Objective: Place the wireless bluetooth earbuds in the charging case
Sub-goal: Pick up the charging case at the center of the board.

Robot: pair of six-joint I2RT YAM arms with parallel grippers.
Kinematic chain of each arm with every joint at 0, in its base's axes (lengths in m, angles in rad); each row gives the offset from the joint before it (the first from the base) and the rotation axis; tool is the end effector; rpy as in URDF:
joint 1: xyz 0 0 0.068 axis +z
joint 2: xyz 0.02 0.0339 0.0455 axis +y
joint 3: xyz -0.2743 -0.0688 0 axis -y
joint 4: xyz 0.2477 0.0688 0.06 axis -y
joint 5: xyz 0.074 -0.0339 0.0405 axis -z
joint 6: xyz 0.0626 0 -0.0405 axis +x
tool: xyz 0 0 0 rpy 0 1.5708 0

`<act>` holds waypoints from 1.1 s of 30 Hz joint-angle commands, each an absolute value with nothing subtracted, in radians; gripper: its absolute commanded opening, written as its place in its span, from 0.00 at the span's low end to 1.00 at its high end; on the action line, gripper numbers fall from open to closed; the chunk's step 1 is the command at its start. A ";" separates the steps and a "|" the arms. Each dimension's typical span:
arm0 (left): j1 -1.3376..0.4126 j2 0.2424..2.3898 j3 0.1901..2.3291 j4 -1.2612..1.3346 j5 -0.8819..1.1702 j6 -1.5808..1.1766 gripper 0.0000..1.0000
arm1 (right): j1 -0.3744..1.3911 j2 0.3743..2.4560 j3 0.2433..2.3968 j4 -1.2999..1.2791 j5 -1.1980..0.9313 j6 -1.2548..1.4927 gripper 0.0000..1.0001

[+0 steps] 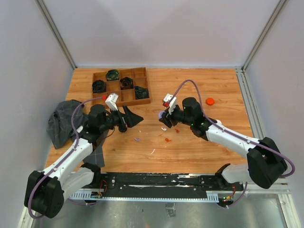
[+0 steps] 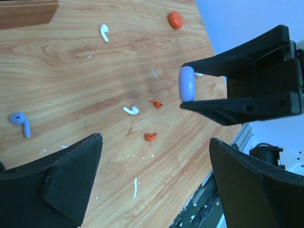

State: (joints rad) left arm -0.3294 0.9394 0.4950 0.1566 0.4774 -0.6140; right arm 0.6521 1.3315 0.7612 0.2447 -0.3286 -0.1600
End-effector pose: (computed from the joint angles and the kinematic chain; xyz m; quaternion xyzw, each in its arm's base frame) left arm 0.2100 -0.1022 0.2458 0.0297 0.7907 -0.4330 0.4319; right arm 0.2438 0.2115 0.2541 -0.4042 0.6986 0.2690 0.5256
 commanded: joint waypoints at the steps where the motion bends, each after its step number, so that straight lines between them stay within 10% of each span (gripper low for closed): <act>1: -0.361 0.968 0.549 0.161 0.533 -0.648 0.99 | 0.717 1.297 0.752 0.313 -0.451 -0.364 0.26; 33: -0.462 1.105 0.568 0.280 0.550 -0.735 0.58 | 0.864 1.370 0.852 0.252 -0.526 -0.626 0.31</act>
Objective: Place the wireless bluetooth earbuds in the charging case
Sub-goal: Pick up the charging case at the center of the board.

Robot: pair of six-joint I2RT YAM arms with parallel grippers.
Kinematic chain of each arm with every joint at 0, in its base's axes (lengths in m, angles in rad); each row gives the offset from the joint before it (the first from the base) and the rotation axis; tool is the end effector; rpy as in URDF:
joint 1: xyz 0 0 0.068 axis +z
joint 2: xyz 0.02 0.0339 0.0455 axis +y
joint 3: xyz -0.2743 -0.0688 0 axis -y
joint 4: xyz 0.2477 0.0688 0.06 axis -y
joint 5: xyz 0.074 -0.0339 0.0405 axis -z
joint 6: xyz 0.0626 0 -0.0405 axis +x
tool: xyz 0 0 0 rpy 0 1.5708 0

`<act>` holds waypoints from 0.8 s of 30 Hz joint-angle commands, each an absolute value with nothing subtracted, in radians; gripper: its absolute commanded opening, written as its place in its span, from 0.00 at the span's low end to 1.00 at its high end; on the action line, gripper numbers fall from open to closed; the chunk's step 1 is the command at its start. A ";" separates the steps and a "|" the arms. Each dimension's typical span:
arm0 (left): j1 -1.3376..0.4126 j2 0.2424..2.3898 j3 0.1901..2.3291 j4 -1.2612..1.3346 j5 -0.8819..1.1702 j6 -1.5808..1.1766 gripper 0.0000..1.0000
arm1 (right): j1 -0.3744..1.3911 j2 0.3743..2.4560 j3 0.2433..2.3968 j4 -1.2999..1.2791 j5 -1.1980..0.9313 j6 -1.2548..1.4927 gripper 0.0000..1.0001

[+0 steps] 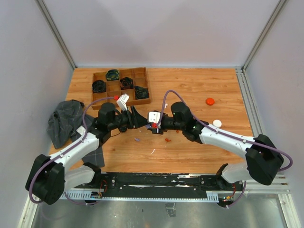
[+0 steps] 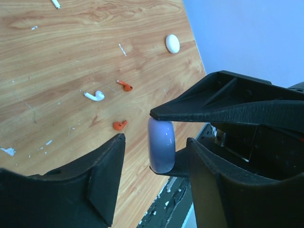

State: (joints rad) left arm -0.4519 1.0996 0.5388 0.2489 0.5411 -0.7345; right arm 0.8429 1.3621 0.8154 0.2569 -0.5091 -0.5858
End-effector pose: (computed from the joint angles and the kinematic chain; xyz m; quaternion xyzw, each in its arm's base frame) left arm 0.2186 -0.1420 0.2378 0.0461 0.7933 -0.4963 0.3496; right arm 0.1963 0.2661 0.2676 -0.6220 0.4877 0.2744 0.5477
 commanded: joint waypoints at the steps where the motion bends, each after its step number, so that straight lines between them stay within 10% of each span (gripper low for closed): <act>1: -0.462 1.105 0.567 0.280 0.547 -0.735 0.53 | 0.865 1.371 0.854 0.253 -0.524 -0.628 0.31; 13: -0.472 1.027 0.531 0.280 0.408 -0.785 0.01 | 0.873 1.329 0.833 0.272 -0.445 -0.612 0.65; 24: -0.553 0.928 0.527 0.169 0.052 -0.981 0.00 | 0.941 1.249 0.689 0.472 -0.250 -0.604 0.85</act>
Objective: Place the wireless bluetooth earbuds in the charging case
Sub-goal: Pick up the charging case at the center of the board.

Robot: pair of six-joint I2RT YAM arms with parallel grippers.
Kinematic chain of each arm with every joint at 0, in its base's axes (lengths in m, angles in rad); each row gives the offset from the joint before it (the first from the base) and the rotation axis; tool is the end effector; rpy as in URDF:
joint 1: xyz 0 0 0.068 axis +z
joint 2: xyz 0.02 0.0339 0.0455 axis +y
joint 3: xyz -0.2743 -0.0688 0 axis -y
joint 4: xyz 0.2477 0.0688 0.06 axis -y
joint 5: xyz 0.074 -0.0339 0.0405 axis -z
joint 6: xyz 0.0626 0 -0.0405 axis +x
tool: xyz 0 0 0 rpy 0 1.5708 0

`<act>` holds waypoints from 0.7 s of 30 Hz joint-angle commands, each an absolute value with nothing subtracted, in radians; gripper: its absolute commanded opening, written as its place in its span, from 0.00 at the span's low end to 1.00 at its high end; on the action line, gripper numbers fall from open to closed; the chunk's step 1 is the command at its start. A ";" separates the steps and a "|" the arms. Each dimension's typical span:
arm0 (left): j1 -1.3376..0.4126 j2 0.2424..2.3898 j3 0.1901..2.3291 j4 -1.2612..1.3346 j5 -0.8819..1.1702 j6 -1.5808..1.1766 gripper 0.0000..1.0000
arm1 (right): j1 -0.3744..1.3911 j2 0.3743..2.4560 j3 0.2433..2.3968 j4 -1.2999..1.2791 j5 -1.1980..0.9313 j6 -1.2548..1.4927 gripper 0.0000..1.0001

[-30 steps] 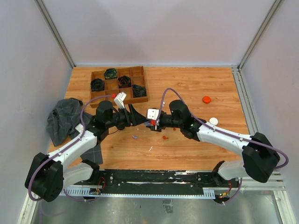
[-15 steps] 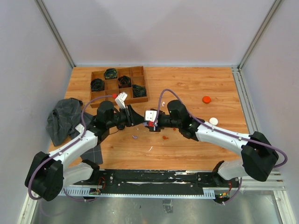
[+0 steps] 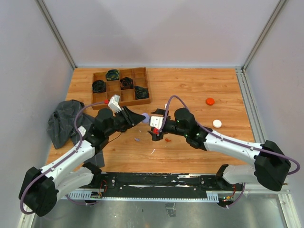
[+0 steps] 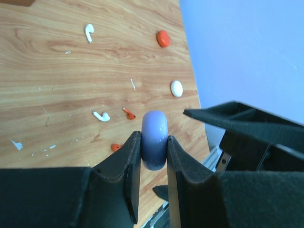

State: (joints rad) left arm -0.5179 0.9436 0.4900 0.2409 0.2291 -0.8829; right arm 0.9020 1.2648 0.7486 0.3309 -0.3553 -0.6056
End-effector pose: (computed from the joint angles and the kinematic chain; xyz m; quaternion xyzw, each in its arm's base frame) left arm 0.2014 -0.1311 0.2525 -0.0697 0.7733 -0.4701 0.4197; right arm 0.1769 0.2589 0.2805 -0.6007 0.4750 0.2273 0.6016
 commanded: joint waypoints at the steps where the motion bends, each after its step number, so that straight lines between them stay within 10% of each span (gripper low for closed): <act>1: -0.567 0.933 0.553 0.119 0.015 -0.994 0.00 | 0.943 1.250 0.678 0.499 -0.239 -0.599 0.84; 21: -0.721 0.961 0.637 -0.016 -0.221 -1.186 0.00 | 1.088 1.447 0.581 0.949 0.054 -0.718 0.58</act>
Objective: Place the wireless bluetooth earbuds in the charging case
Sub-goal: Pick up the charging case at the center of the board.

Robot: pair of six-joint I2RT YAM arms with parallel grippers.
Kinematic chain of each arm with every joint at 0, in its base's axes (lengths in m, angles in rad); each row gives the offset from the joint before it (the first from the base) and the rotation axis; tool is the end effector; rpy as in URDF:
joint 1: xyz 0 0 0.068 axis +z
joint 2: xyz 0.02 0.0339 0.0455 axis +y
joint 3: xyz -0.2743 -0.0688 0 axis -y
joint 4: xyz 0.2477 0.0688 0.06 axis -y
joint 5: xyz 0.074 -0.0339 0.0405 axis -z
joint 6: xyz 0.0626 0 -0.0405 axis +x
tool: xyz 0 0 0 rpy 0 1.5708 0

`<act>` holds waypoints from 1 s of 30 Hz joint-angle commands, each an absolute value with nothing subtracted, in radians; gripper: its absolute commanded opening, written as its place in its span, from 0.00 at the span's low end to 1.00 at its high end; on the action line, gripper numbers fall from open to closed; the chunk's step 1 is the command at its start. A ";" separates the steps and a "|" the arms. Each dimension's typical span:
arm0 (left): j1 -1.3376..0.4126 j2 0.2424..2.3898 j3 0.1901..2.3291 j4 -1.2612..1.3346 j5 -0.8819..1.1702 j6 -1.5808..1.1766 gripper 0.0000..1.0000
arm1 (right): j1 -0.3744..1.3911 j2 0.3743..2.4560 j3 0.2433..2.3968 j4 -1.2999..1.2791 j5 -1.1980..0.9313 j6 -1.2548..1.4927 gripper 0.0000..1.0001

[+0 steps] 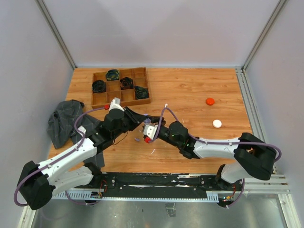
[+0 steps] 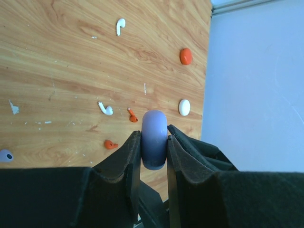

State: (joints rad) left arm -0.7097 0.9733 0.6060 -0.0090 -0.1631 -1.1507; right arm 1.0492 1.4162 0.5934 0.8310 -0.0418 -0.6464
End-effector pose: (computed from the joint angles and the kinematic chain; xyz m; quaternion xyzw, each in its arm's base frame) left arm 0.1922 -0.1517 0.2574 -0.2250 0.7942 -0.4091 0.3890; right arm 0.1605 0.2846 0.2449 -0.5377 0.4547 0.1564 0.6926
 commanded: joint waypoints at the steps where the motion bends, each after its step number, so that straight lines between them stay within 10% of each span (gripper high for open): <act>1: -0.721 0.957 0.635 -0.021 -0.227 -1.190 0.00 | 1.095 1.458 0.579 0.961 0.075 -0.736 0.56; 24: -0.721 0.939 0.592 -0.016 -0.236 -1.260 0.02 | 1.157 1.568 0.555 1.184 0.241 -0.818 0.25; 30: -0.721 0.932 0.593 -0.006 -0.255 -1.191 0.00 | 1.156 1.540 0.551 1.131 0.219 -0.771 0.40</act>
State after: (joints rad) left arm -0.7109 0.9398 0.5987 -0.0467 -0.2413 -1.2449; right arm 1.1389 1.5639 0.5617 1.1095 0.2256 -0.8085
